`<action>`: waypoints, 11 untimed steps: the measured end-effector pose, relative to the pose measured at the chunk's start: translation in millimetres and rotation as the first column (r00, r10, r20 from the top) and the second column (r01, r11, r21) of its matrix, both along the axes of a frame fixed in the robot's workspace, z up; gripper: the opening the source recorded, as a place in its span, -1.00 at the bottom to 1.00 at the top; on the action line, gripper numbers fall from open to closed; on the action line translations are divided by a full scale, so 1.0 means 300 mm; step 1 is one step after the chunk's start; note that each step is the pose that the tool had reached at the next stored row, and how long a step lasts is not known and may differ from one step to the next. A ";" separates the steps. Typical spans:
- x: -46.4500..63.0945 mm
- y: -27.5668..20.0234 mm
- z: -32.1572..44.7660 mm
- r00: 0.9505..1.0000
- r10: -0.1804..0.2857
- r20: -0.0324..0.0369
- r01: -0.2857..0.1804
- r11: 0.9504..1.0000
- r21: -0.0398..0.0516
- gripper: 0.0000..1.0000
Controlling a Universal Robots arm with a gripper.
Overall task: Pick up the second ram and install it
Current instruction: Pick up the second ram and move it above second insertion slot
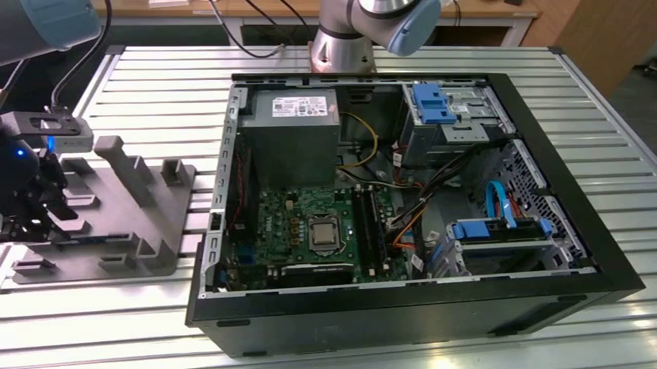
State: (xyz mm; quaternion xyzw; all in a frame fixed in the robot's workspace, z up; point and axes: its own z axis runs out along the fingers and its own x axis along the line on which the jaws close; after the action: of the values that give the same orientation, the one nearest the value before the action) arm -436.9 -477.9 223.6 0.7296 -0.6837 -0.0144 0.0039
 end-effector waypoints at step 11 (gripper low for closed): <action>0.000 0.000 -0.002 1.000 0.000 0.000 0.000 1.000 0.000 -0.17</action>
State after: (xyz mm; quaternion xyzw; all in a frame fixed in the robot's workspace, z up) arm -436.8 -477.8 223.0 0.7297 -0.6837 -0.0144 0.0039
